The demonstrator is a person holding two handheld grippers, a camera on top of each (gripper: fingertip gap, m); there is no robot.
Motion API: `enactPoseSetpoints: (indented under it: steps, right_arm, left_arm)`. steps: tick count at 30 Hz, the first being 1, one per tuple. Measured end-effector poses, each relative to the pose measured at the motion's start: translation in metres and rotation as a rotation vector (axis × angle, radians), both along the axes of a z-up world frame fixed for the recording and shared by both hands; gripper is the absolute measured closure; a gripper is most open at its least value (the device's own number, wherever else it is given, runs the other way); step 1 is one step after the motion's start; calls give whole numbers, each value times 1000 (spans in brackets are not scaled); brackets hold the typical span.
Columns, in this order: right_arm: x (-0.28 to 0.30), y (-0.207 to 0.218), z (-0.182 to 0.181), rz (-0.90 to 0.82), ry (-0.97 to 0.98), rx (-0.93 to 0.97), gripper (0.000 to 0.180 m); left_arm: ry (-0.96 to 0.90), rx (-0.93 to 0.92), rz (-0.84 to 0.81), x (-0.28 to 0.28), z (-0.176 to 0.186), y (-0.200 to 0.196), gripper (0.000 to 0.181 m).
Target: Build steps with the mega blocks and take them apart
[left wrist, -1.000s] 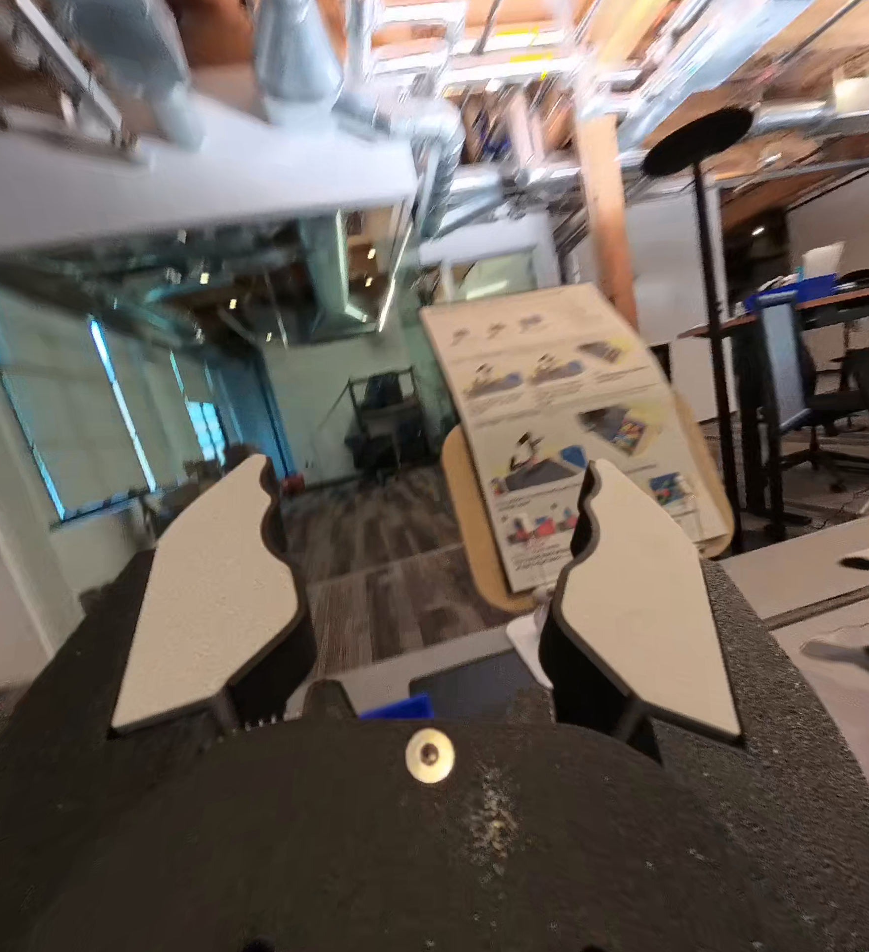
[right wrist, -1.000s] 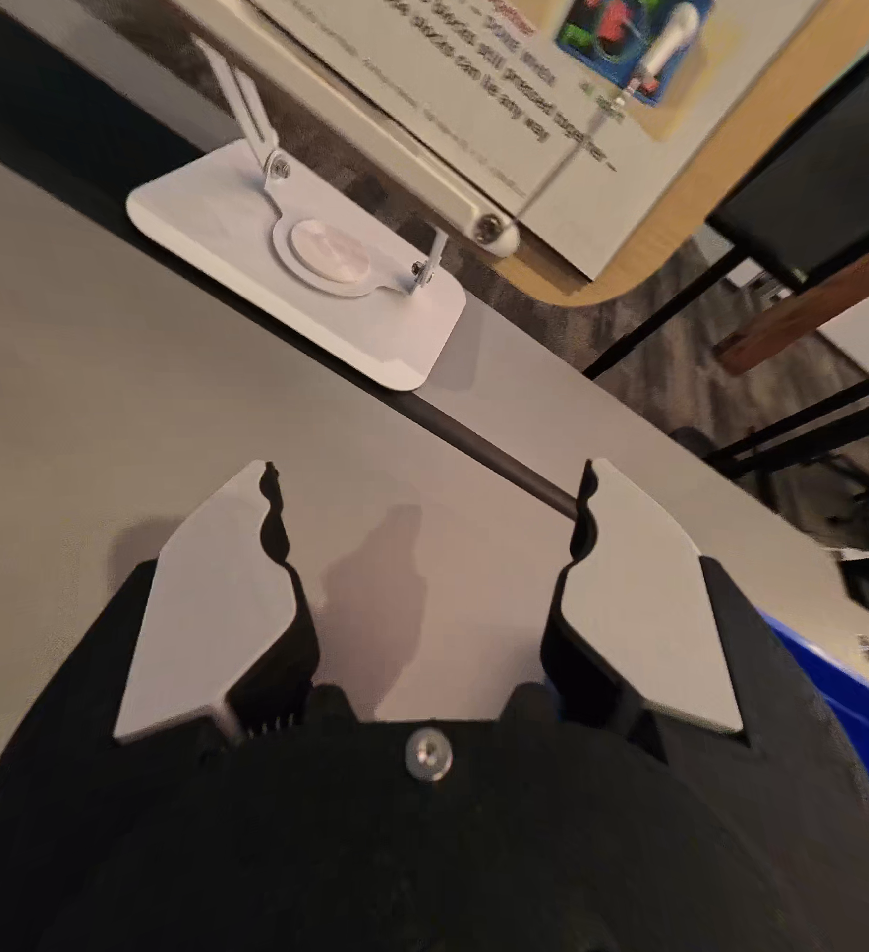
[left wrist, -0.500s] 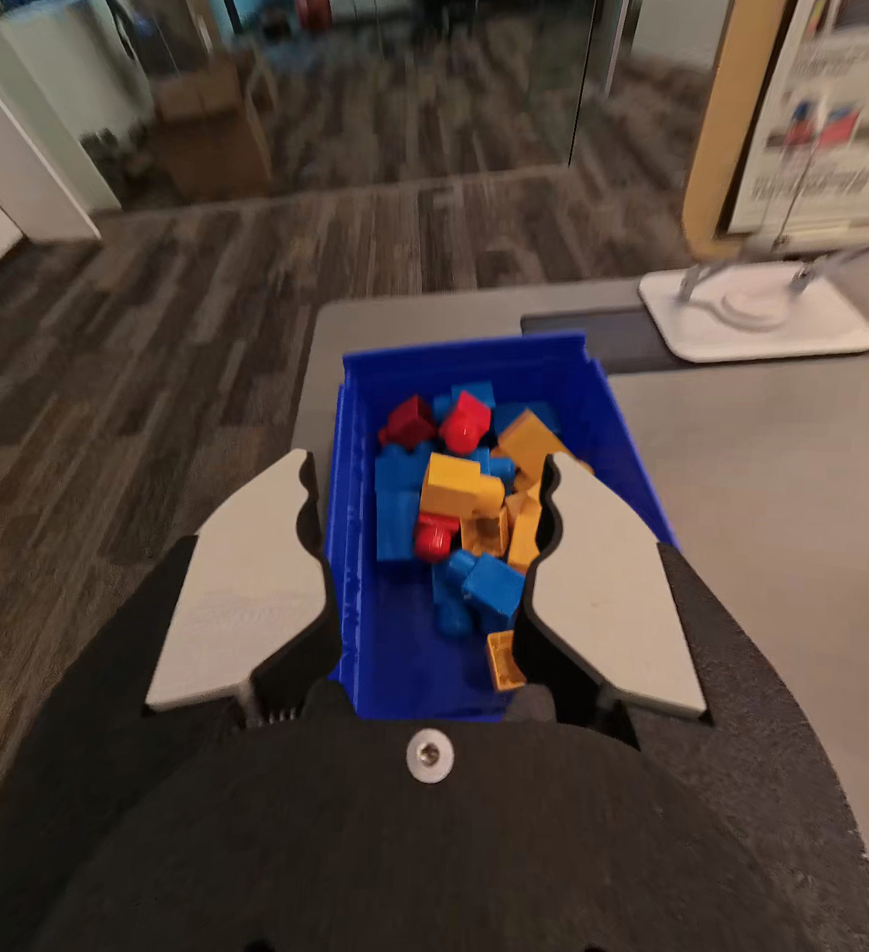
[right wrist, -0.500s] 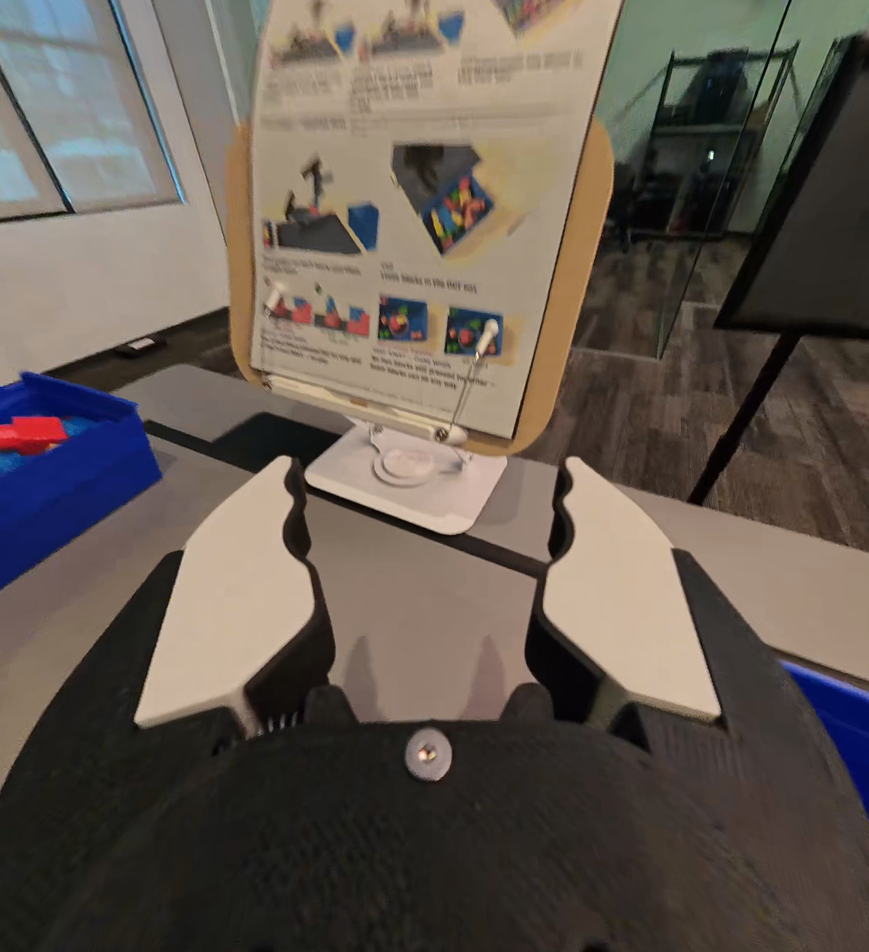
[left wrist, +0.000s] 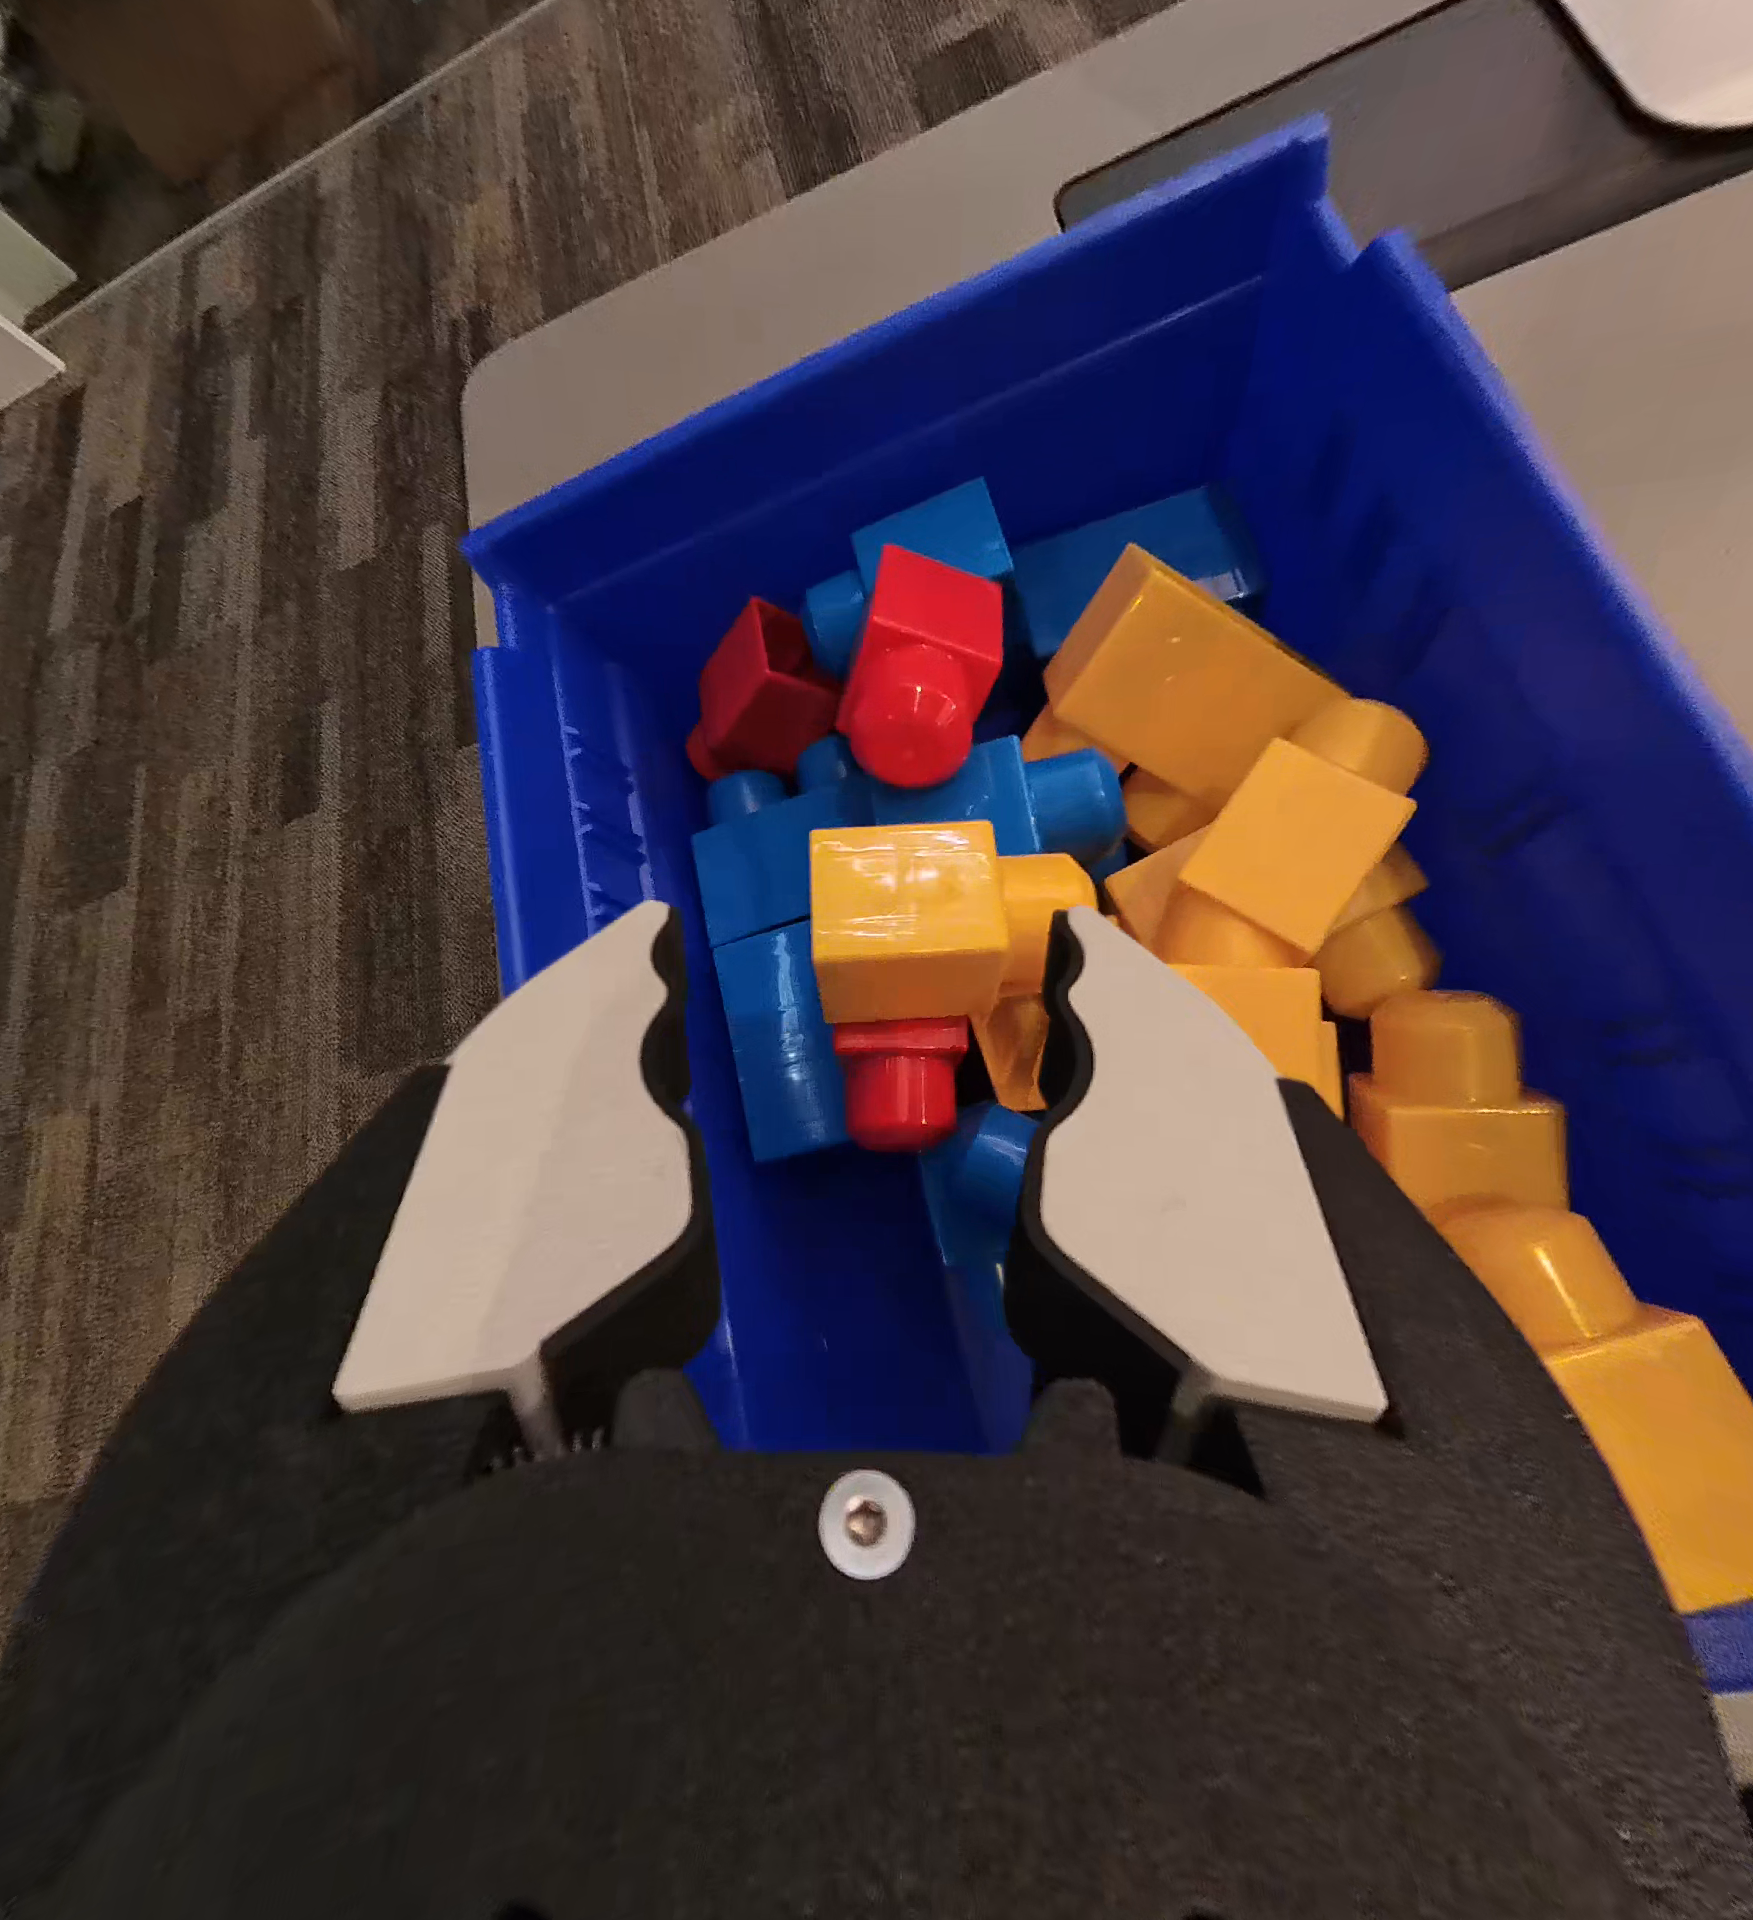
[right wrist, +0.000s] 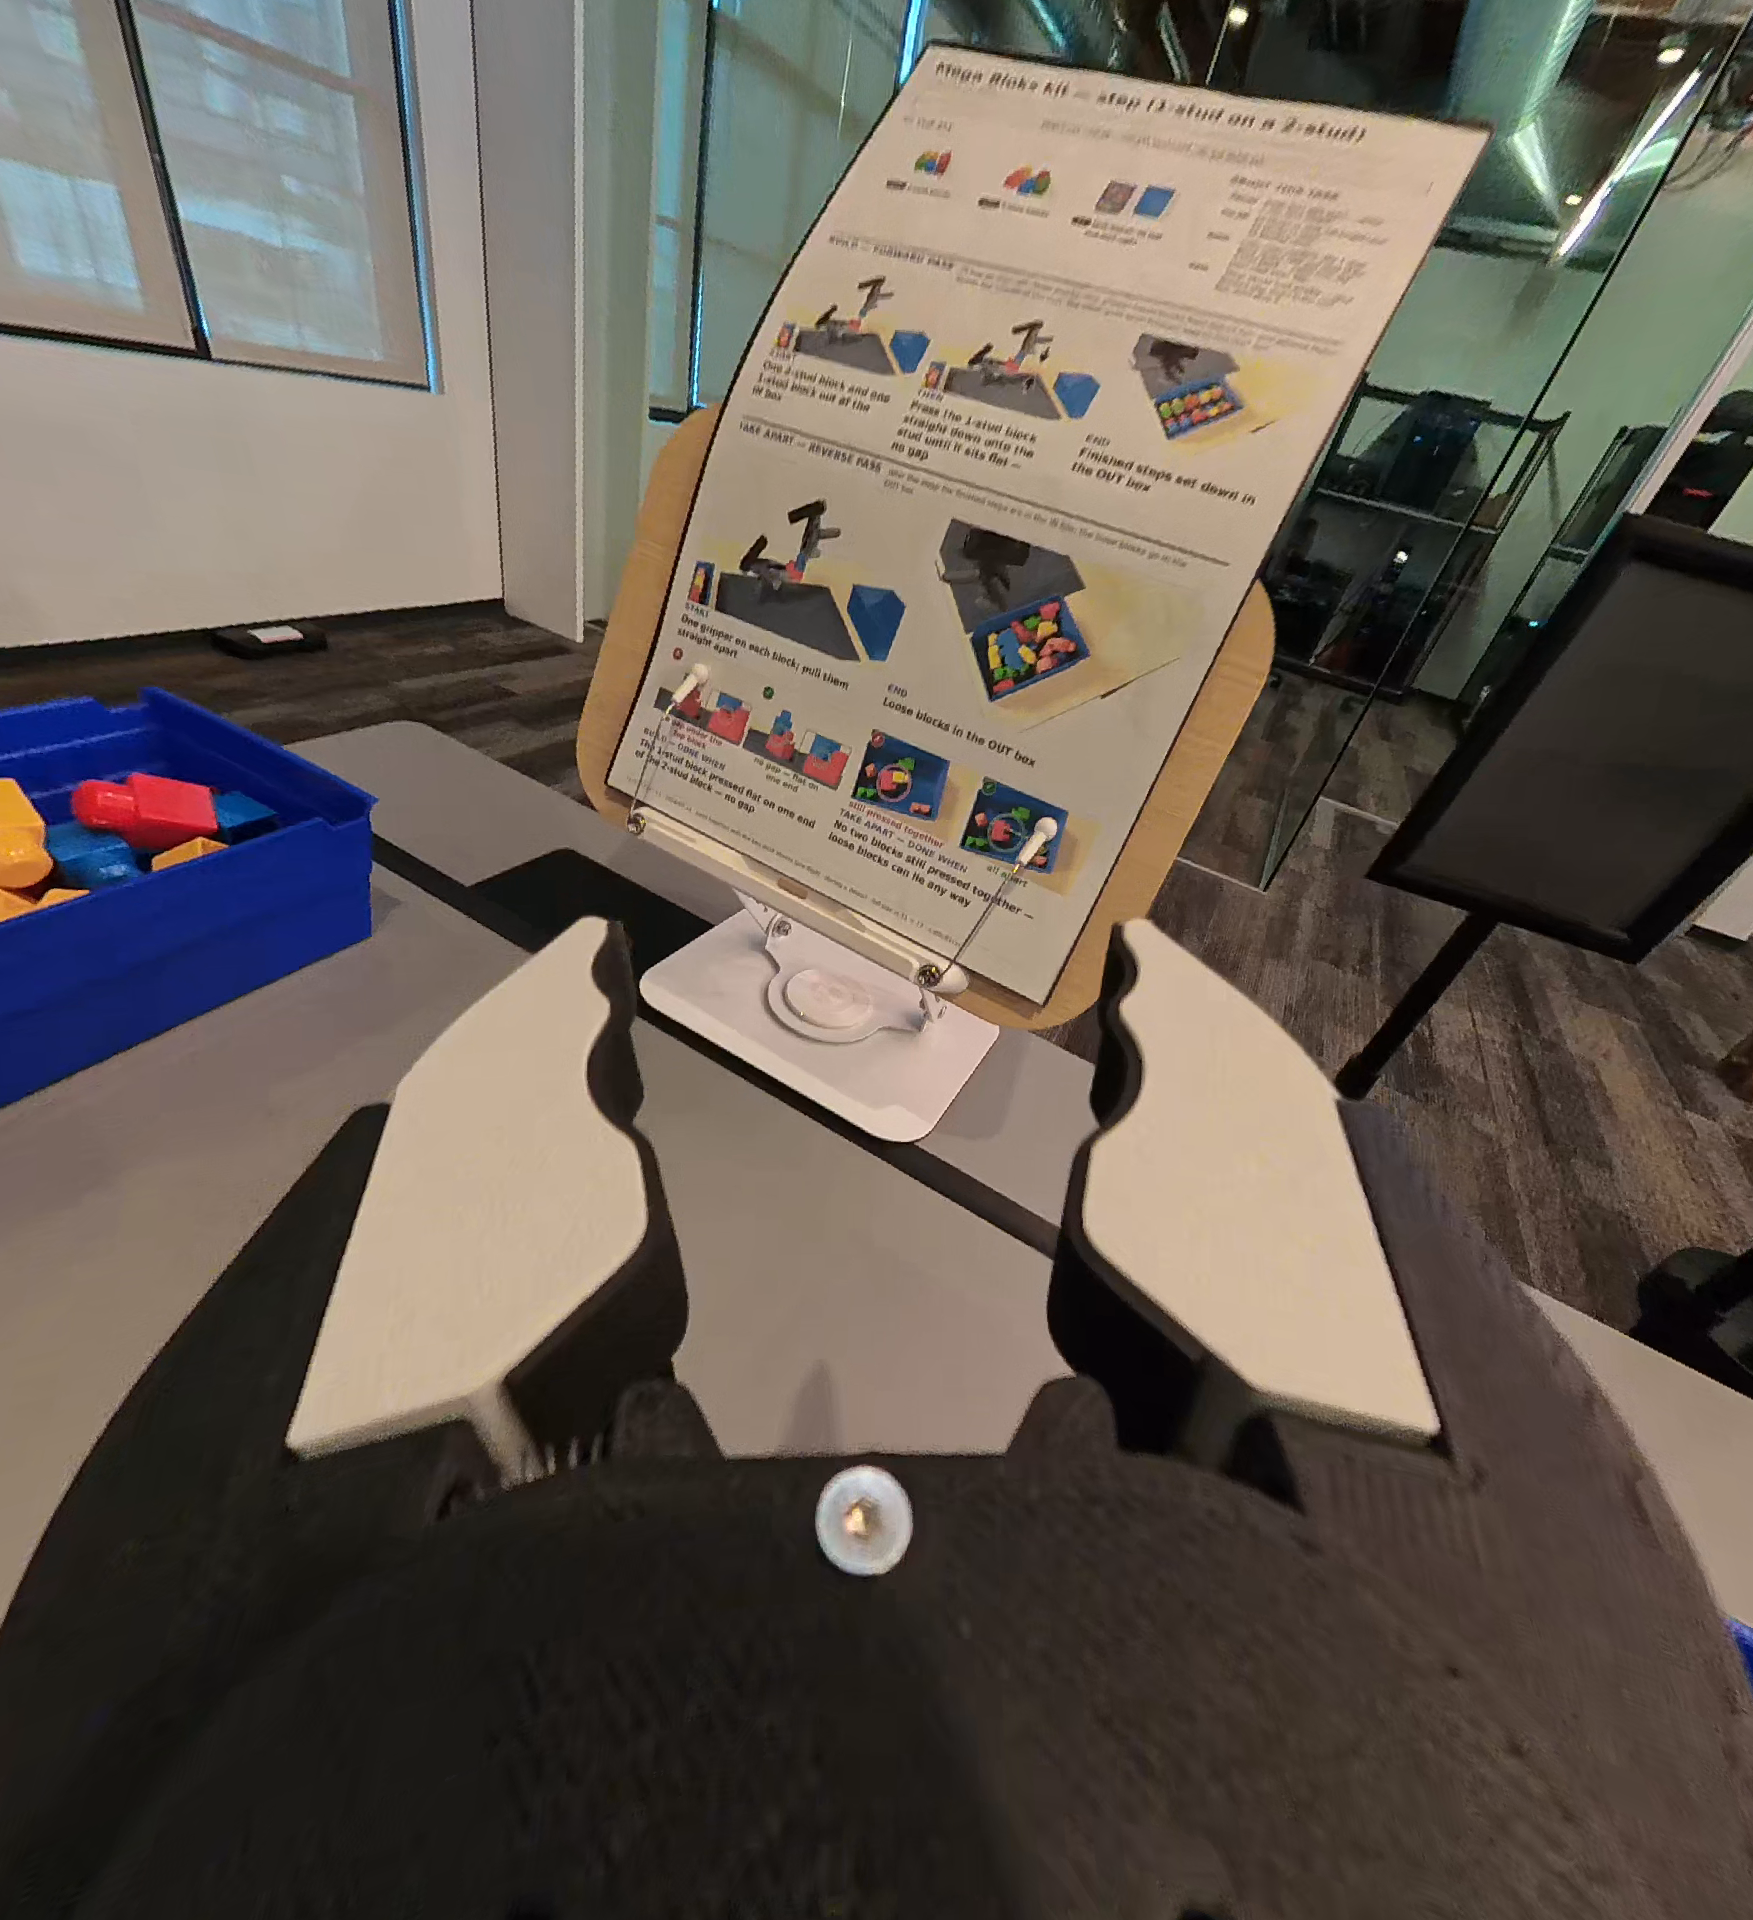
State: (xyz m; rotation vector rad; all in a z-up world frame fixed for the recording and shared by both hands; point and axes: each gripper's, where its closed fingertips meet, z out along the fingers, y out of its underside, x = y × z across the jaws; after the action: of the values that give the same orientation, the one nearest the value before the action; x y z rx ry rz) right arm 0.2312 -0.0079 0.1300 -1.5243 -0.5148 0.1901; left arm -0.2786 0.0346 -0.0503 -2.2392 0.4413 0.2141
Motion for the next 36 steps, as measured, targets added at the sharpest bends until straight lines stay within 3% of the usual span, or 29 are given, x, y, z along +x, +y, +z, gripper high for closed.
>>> enactPoseSetpoints:
  steps: [5, 16, 22, 33, 36]
  right_arm:
    - [-7, -3, -2, 35, -11, -26, 93]
    - [-10, -20, 39, 205, -111, -27, 93]
    - [-10, -48, 23, 364, -279, -46, 93]
    - [13, -101, -13, 711, -309, -60, 92]
    - [24, -110, -6, 755, -294, -11, 92]
  left_arm:
    - [-30, -11, 5, -4, -5, 1, 109]
    - [-51, 35, 48, -13, 8, 0, 107]
    - [-38, 96, 63, -1, 33, -1, 106]
    - [-52, 339, 148, 25, 88, 3, 105]
    - [-55, 387, 177, 30, 96, 5, 104]
